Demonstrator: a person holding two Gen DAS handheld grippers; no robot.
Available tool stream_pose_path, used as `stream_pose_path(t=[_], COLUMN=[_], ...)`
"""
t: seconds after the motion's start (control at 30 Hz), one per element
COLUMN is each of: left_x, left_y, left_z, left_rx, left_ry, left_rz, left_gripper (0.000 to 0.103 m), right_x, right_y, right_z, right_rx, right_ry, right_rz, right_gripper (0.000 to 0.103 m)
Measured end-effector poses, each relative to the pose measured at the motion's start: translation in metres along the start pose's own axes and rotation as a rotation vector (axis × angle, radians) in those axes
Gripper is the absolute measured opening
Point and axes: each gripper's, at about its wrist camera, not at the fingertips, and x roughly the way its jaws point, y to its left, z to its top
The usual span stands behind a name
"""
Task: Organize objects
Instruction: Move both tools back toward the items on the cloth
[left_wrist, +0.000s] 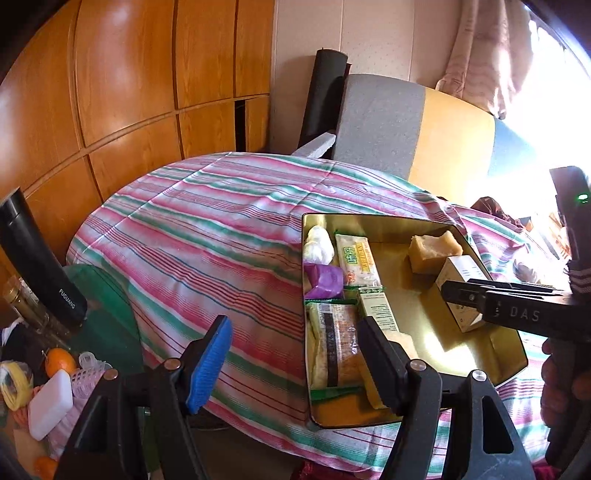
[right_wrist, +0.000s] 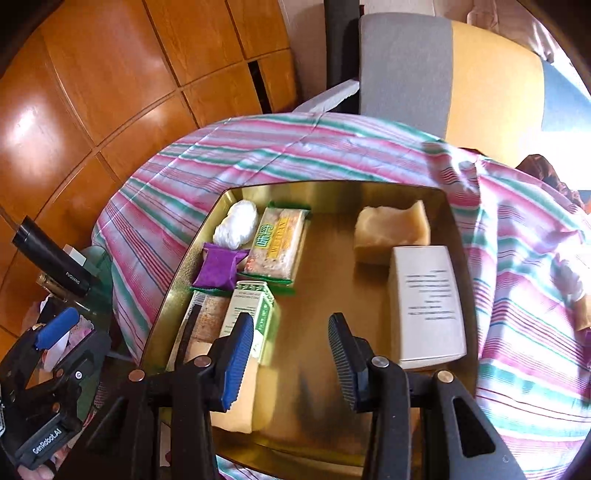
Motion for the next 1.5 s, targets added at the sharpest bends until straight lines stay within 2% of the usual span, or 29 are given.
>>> stream_pose_path(t=[0.27,0.53,1.13,1.33,1.5], left_x=[-0.005,-0.008,-0.014,-0.011,-0.002], left_y=[-0.025,-0.057,-0.16,-0.203,-0.249], left_z=[0.003,0.006,0.012,0.019,0.022], left_rx=[0.057,0.128,0.355,0.409,0.47], left_ry=[-0.006,-0.009,-0.017,-0.005,0.012], left_rz=[-0.022,-0.048,-0.184,-0.242,-0.289], left_gripper=[0.071,0.071,0.074,0.074,0.074], right_x=[-0.032,-0.062,-0.139,-0.163,-0.175], right_y=[-0.04,-0.103,-0.278,-0.349,-0.396], right_z=[-0.013,-0.025,-0.06,-0.092,-0.137], right_rx=[0.056,0.15,0.374,0.538,0.747], right_ry=[-0.052,-0.095,-0.169,-0.217,-0.277], right_rz=[-0.04,-0.123,-0.425,-0.523,-0.525], right_gripper=[0.043,0.043,0.044,0.044,0.044])
